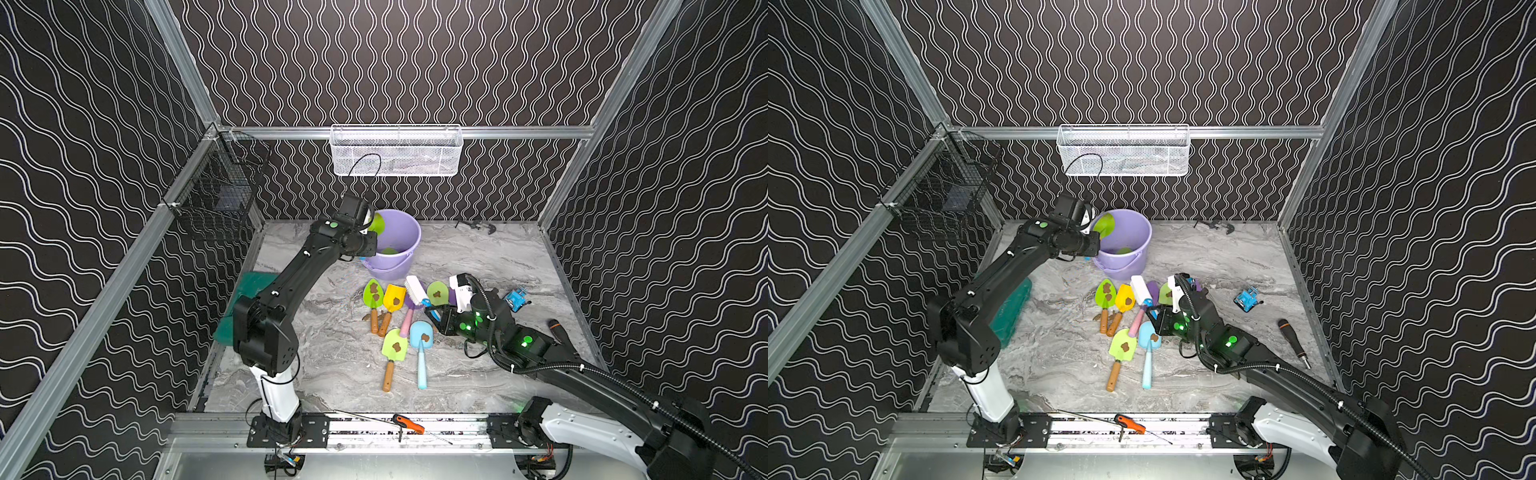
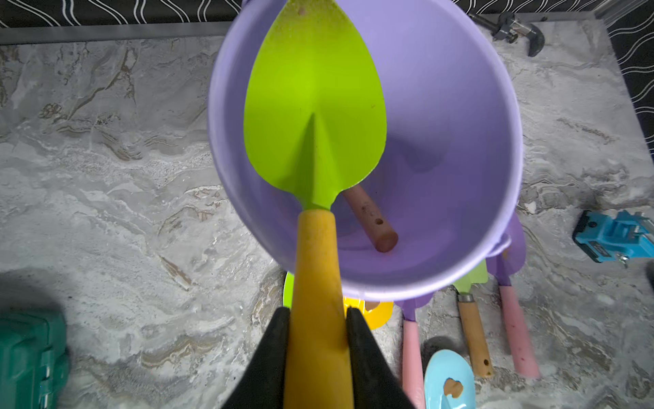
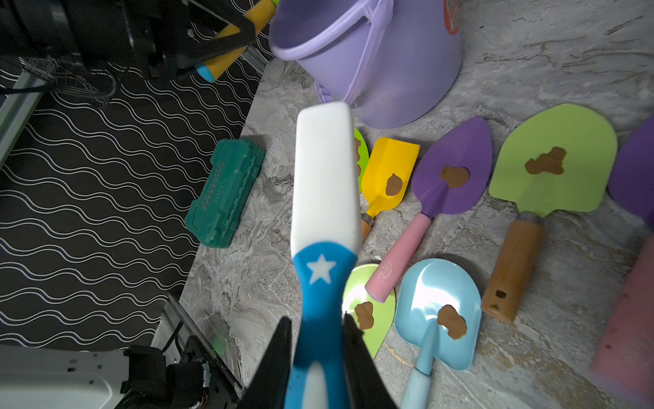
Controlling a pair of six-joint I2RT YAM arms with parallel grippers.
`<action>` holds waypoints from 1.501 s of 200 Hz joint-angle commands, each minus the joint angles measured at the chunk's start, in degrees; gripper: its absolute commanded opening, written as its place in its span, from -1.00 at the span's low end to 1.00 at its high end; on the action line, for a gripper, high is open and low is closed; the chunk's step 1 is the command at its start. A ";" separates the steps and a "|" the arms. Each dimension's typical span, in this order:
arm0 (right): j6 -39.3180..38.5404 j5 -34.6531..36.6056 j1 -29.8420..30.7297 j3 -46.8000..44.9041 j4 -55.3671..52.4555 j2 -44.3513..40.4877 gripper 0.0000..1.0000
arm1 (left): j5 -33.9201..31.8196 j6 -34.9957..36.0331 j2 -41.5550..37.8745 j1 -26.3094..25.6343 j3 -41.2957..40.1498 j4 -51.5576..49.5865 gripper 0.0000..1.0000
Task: Brush the soil off the hand trowel and place it into the bucket
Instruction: Place the hand trowel in the bucket, then pick up the hand trowel from the center of the board.
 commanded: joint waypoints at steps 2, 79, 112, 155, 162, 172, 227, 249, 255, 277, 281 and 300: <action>0.08 1.07 0.05 -0.48 -0.57 -0.84 -1.00 | -0.71 1.73 2.01 -0.20 2.43 -0.94 -1.00; -0.15 1.34 0.06 -0.45 -0.86 -0.92 -1.00 | -3.49 3.19 5.55 -1.46 8.16 -2.43 0.00; -0.90 1.69 0.06 0.71 -2.24 -0.71 -1.00 | -6.97 2.55 0.42 -1.48 4.44 -1.72 -0.03; -1.78 2.25 0.05 0.86 -4.17 -1.42 -1.00 | -10.91 -5.61 -20.53 -2.21 -18.44 7.16 -0.02; -1.78 2.26 0.05 0.91 -4.51 -1.49 -1.00 | -10.07 -7.65 -23.99 -2.39 -22.31 7.79 -0.01; -1.93 1.62 0.12 0.90 -4.60 -1.45 -1.00 | -8.66 -9.86 -28.40 -3.19 -27.03 8.07 -0.01; -1.36 0.30 0.14 1.33 -4.57 0.80 -1.00 | -11.07 -15.04 -36.46 -13.41 -44.31 6.13 0.04; -1.10 -0.14 0.23 1.25 -3.88 2.06 -1.00 | -14.64 -15.15 -34.01 -16.72 -46.70 8.19 0.10; -1.03 -0.30 0.23 1.20 -3.71 2.38 -1.00 | -15.13 -15.05 -33.16 -17.33 -47.09 9.02 0.11; -0.89 -0.19 0.25 1.47 -4.01 3.09 -1.00 | -14.71 -14.89 -28.97 -18.56 -48.29 12.96 0.13; -0.93 -0.19 0.29 1.57 -4.07 3.16 -1.00 | -14.36 -14.79 -28.07 -18.71 -48.50 13.83 0.13; -0.91 0.72 0.40 1.54 -4.53 2.74 -1.00 | -13.10 -14.78 -24.19 -19.51 -49.13 17.02 0.13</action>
